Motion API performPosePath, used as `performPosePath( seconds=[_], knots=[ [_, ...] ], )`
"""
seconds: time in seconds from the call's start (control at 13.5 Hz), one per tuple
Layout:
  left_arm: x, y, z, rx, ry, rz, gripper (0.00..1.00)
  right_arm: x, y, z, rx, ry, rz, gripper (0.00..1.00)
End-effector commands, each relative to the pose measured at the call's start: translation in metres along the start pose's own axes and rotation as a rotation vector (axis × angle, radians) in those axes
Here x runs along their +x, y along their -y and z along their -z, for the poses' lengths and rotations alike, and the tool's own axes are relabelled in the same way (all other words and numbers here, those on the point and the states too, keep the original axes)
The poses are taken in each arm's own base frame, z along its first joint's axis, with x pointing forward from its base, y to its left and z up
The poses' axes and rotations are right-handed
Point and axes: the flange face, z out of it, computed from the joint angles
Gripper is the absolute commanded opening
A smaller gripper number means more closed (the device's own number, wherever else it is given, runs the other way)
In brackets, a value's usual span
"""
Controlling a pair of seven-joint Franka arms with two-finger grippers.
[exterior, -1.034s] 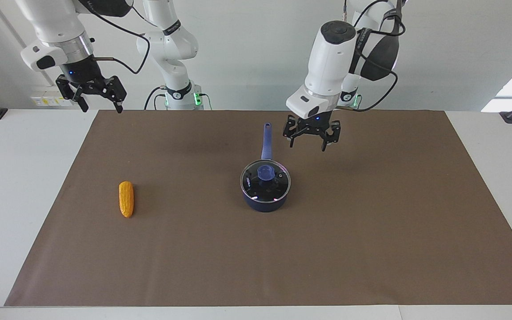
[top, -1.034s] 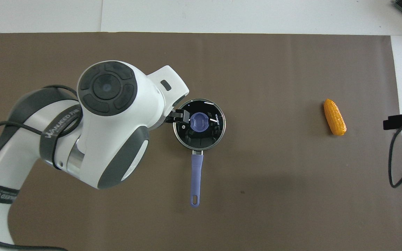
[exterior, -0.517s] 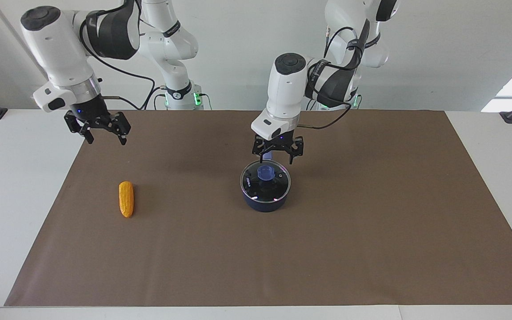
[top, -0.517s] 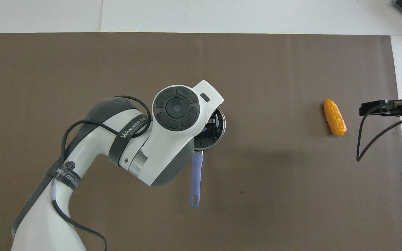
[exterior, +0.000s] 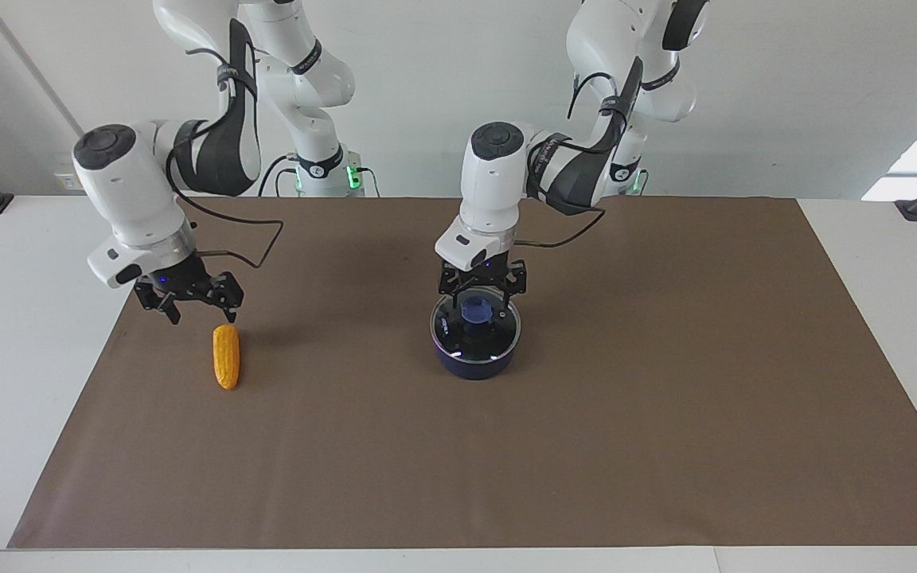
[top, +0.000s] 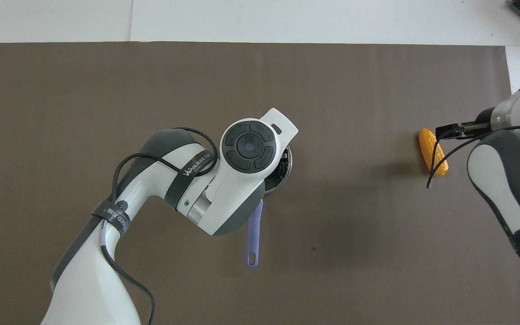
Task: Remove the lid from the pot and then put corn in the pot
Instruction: 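Grasp the lid knob with the left gripper while the right gripper grasps the corn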
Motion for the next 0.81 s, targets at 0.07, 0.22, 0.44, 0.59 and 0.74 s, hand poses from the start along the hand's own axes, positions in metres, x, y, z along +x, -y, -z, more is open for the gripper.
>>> performPosePath(
  seconds=[0.07,0.22,0.44,0.59,0.74],
  knots=[
    [0.004,-0.005,-0.006,0.01,-0.028,0.015,1.0,-0.016,-0.002,-0.034,0.024,0.035,0.098,1.0],
    [0.002,-0.005,-0.01,0.013,-0.025,0.023,1.0,-0.031,-0.004,-0.066,0.024,0.082,0.126,1.0],
    [0.002,-0.003,-0.014,0.012,-0.028,0.035,1.0,-0.052,-0.01,-0.095,0.039,0.135,0.159,1.0],
    [0.001,-0.003,-0.015,0.008,-0.032,0.035,1.0,-0.053,-0.027,-0.109,0.032,0.111,0.204,1.0],
    [-0.001,-0.002,-0.02,0.013,-0.025,0.031,1.0,-0.045,-0.025,-0.115,0.012,0.053,0.209,1.0]
  ],
)
